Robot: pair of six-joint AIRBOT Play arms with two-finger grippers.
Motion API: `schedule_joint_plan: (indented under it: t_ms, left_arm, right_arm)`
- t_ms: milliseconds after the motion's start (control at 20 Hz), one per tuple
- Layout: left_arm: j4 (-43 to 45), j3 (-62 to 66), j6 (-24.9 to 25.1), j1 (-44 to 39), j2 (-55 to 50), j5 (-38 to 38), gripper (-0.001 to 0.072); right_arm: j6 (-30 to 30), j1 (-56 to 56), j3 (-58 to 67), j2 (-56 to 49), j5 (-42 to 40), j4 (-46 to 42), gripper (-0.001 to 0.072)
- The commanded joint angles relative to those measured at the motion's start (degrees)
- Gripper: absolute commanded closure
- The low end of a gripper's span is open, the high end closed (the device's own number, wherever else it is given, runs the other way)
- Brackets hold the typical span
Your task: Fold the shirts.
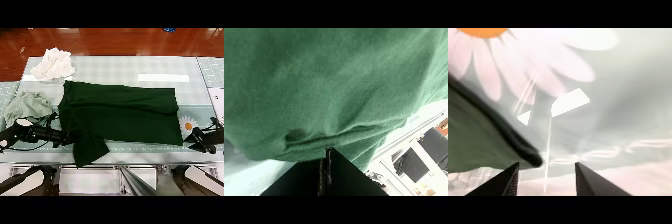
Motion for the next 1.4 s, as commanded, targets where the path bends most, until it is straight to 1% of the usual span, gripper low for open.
schedule_joint_plan:
  t_ms: [0,50,250,350,400,450,500,700,750,800,900,950,1050,1200,1250,1350]
  left_arm:
    - [0.00,0.04,0.00,-0.02,-0.02,4.74,0.0683]
    - [0.00,0.04,0.00,-0.02,-0.02,4.72,0.0683]
    - [0.00,0.04,-0.02,-0.02,-0.02,4.72,0.0683]
    - [0.00,0.04,0.02,-0.02,-0.02,4.74,0.0683]
    - [0.02,0.13,0.04,0.04,-0.02,4.76,0.0683]
    - [0.09,0.61,0.24,0.04,-0.02,4.66,0.0683]
    - [0.09,1.46,0.22,0.04,-0.02,4.15,0.0683]
    - [0.02,9.49,0.13,0.04,0.17,-0.13,0.0683]
    - [0.02,12.37,-0.55,0.04,0.20,-0.52,0.0683]
    - [0.00,15.04,-1.60,0.02,0.15,-0.63,0.0683]
    - [0.07,20.33,-1.86,0.04,-0.20,-0.90,0.0683]
    - [0.02,23.21,-2.60,-0.02,-0.79,-0.85,0.0683]
    - [0.02,29.18,-4.02,-0.79,-3.06,-0.07,0.0683]
    - [0.04,38.93,-6.23,-2.80,-9.84,0.81,0.0683]
    - [0.04,42.27,-6.60,-3.50,-12.70,0.83,0.0683]
    - [0.07,48.06,-7.15,-4.35,-17.49,0.35,0.0683]
  right_arm:
    - [-2.40,4.00,-0.11,-1.97,-1.25,5.03,0.0298]
    - [-3.30,5.14,-0.11,-2.27,-1.99,7.04,0.0299]
    - [-4.31,6.67,-0.11,-5.33,-3.17,9.01,0.0299]
    - [-5.79,6.67,-0.11,-5.55,-3.61,12.28,0.0318]
    - [-6.78,6.67,-0.09,-5.53,-3.54,14.05,0.0407]
    - [-8.50,6.67,-0.09,-5.53,-3.17,15.58,0.0588]
    - [-11.85,6.67,-0.07,-5.53,-2.40,17.29,0.0691]
    - [-12.31,6.67,3.13,-5.49,-0.20,18.23,0.0692]
    - [-12.33,6.67,4.46,-5.49,0.15,19.30,0.0691]
    - [-12.33,6.67,5.97,-5.49,0.42,21.29,0.0691]
    - [-13.81,7.19,9.11,-5.49,1.03,26.99,0.0691]
    - [-14.08,8.57,10.91,-5.49,0.52,27.47,0.0691]
    - [-13.84,12.15,13.92,-5.88,-3.28,26.60,0.0691]
    - [-11.96,16.33,18.75,-9.64,-10.62,26.67,0.0691]
    - [-11.02,16.79,20.63,-11.45,-12.17,26.93,0.0691]
    - [-10.25,16.92,24.61,-14.91,-12.70,27.80,0.0691]
